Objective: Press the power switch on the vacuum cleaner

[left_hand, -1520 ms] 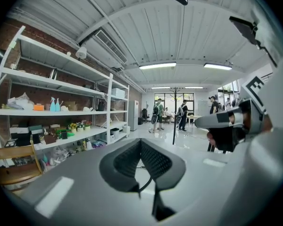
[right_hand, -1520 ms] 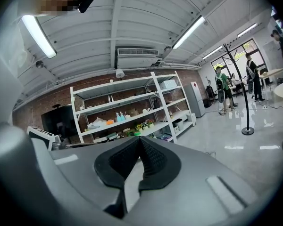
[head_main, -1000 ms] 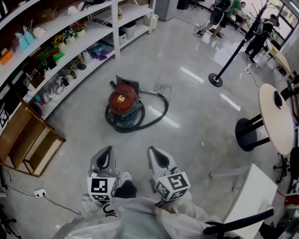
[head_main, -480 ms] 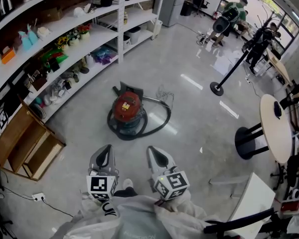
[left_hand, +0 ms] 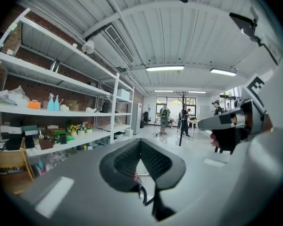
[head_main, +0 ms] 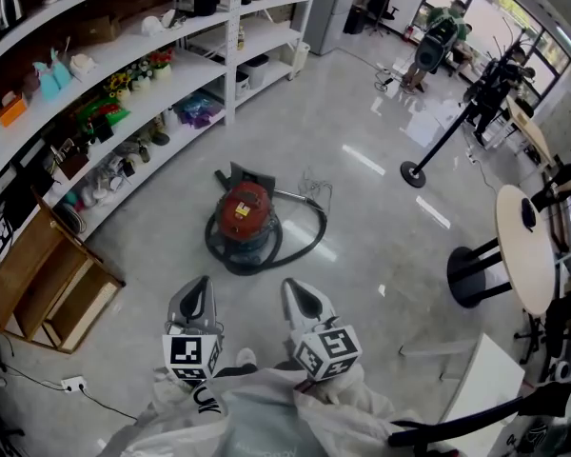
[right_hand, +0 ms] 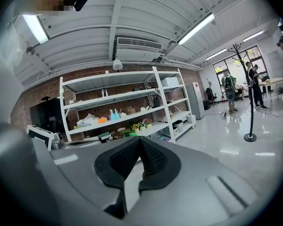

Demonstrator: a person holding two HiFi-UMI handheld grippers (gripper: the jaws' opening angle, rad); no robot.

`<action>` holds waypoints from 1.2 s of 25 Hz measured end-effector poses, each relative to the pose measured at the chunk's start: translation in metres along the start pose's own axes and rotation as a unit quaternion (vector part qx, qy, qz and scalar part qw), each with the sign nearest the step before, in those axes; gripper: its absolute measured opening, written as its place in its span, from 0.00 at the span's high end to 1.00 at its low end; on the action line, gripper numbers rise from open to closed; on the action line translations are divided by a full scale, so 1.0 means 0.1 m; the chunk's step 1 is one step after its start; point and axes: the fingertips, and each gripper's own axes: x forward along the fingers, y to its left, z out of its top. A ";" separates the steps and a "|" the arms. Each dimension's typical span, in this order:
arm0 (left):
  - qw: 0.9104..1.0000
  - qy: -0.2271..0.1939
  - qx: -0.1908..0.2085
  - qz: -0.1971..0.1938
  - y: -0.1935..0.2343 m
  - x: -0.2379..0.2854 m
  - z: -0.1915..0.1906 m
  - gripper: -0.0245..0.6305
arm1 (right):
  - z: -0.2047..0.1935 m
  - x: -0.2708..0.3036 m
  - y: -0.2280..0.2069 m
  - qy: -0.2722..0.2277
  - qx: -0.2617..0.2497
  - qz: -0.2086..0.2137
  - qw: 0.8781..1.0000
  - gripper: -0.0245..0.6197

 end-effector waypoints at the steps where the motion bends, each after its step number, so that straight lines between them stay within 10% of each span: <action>1: 1.000 -0.001 -0.001 -0.002 -0.01 0.02 0.01 0.96 | 0.01 0.00 -0.02 0.001 -0.001 -0.003 1.000 0.96; 30: 0.999 0.031 0.006 0.025 0.17 1.23 0.07 0.96 | 0.30 1.00 -0.97 0.017 0.029 0.009 0.999 0.96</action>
